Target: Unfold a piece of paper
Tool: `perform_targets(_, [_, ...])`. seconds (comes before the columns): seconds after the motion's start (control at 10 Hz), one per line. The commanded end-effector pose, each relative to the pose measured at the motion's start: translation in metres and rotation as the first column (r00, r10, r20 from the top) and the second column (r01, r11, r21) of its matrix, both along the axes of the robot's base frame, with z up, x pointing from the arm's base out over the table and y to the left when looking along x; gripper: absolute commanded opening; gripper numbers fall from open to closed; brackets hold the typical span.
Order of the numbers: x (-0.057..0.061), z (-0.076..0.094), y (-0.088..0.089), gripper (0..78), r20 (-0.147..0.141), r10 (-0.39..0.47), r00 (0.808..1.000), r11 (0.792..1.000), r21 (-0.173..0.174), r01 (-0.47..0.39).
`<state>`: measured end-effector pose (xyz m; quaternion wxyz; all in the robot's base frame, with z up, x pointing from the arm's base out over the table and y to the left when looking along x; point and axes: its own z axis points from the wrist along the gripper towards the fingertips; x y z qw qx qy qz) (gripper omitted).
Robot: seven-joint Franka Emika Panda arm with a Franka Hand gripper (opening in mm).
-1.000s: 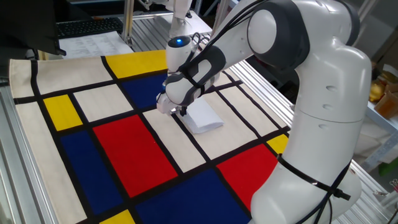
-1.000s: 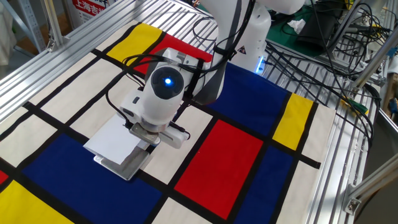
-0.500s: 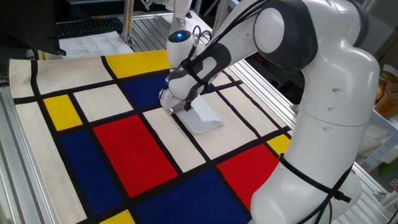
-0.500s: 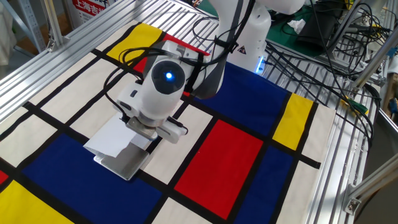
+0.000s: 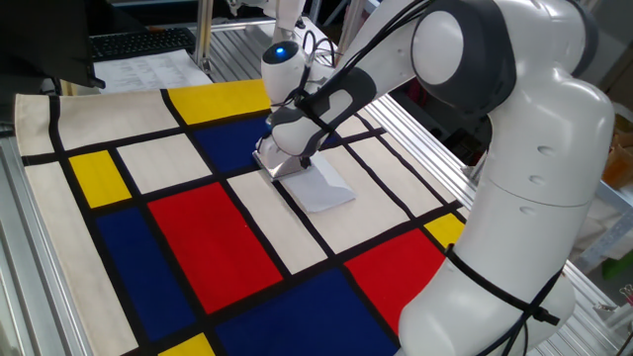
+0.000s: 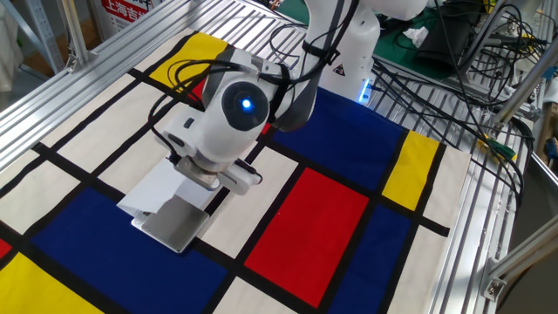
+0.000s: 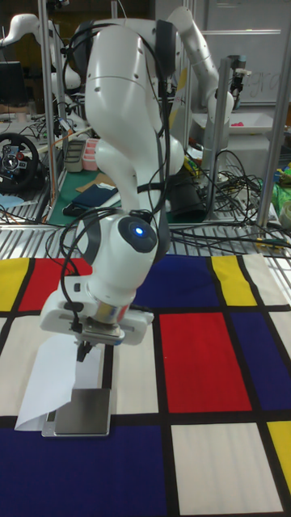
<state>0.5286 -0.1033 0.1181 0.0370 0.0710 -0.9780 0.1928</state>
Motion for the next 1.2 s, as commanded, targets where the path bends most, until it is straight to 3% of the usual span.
perform_targets(0.1, [-0.001,0.019,-0.016,0.0,-0.002,0.008,1.000,1.000,-0.019,-0.008])
perform_targets(0.5, [-0.002,0.023,-0.029,0.0,0.001,0.005,1.000,1.000,-0.025,-0.005])
perform_targets(1.2, [0.019,0.050,-0.067,0.0,-0.028,0.060,0.998,0.997,-0.041,-0.061])
